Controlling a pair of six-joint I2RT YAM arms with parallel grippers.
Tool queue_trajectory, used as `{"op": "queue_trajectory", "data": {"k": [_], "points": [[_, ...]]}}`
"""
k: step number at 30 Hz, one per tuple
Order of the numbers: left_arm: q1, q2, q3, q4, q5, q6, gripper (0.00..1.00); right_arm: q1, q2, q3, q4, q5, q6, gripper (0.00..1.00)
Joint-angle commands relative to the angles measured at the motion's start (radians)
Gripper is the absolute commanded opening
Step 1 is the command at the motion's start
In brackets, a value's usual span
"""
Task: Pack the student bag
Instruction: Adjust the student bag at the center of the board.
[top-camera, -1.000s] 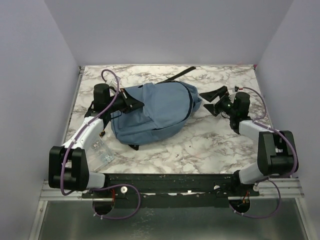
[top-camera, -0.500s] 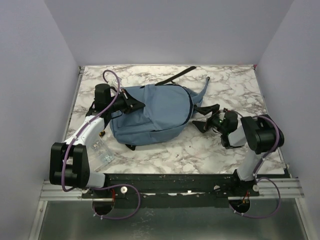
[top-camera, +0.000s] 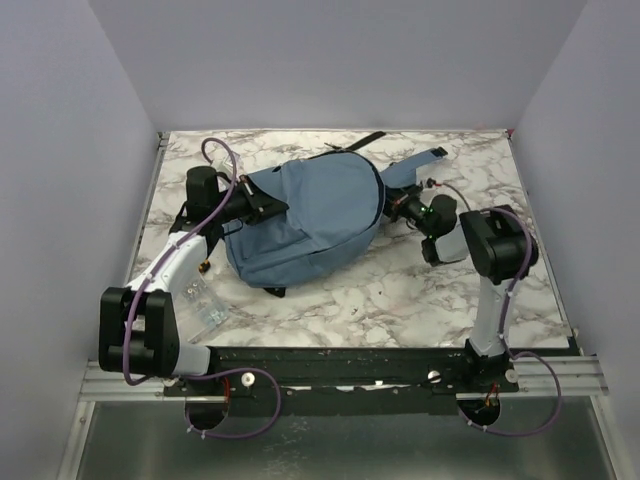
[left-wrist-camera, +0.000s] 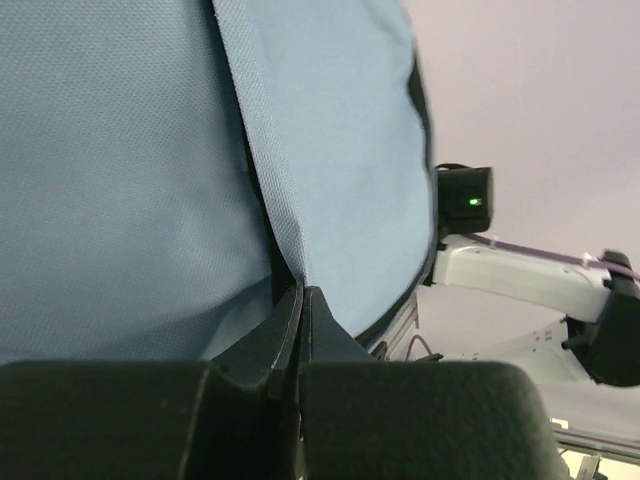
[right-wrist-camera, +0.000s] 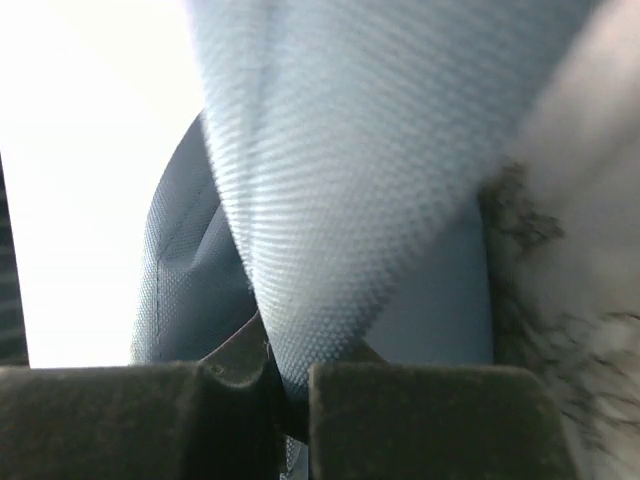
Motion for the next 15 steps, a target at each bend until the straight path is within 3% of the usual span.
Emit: {"op": "queue_trajectory", "data": {"k": [1, 6, 10, 15], "points": [[0.018, -0.094, 0.043, 0.007, -0.036, -0.019, 0.00, -0.134, -0.290, 0.134, -0.180, -0.008, -0.159, 0.00], [0.068, -0.201, 0.107, -0.045, -0.129, -0.054, 0.00, -0.288, -0.478, 0.320, -0.438, -0.090, -0.188, 0.00], [0.072, -0.216, 0.144, -0.053, -0.090, -0.087, 0.00, -0.294, -0.501, 0.498, -0.492, -0.162, -0.157, 0.00], [0.041, -0.213, 0.099, -0.014, -0.059, -0.097, 0.00, -0.285, -0.553, 0.545, -0.543, -0.205, -0.198, 0.00]]}}
